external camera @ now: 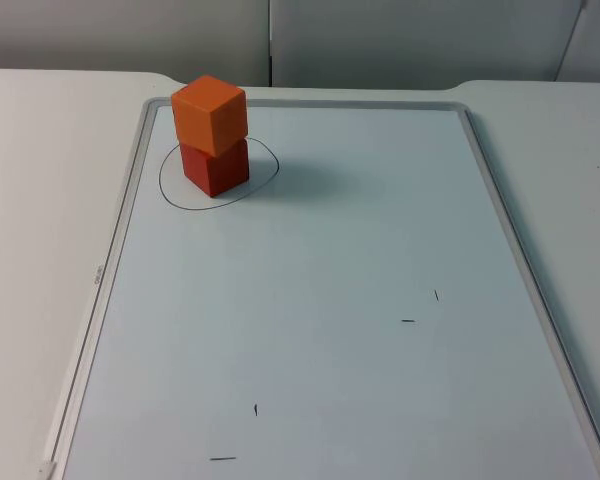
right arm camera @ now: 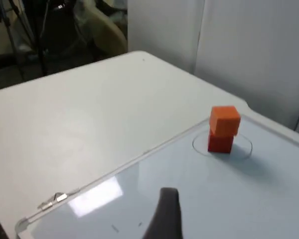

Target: Pick up one cube with the left hand and another cube with the right hand. First place the cube in the right hand at the target position, then stack the cube in the left hand on top.

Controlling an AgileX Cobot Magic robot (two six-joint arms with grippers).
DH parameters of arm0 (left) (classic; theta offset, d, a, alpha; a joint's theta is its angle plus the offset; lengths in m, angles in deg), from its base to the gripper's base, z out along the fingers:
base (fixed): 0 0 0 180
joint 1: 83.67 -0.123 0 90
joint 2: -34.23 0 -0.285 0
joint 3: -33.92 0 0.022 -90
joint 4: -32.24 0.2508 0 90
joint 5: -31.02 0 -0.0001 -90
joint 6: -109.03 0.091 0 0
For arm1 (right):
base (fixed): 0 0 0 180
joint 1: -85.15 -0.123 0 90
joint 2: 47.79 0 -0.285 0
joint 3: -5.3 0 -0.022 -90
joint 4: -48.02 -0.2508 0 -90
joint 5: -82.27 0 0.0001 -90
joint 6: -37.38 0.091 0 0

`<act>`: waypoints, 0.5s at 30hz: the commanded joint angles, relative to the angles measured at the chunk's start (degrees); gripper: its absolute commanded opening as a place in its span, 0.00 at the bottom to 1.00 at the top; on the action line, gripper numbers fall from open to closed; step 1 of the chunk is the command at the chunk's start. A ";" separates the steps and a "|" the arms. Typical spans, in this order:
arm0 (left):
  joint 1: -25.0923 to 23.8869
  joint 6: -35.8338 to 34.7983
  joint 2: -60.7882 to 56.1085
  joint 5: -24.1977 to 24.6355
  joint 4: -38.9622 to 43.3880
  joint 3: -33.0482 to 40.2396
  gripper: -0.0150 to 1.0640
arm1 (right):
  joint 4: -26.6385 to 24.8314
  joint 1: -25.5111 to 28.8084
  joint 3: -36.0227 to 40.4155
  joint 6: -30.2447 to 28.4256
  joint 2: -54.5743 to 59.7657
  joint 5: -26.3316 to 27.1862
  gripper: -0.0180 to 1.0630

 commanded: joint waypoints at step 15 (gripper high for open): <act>0.18 -0.14 -0.23 -0.45 -0.34 0.47 0.99 | 17.99 -0.17 3.03 23.71 -20.19 -19.78 0.67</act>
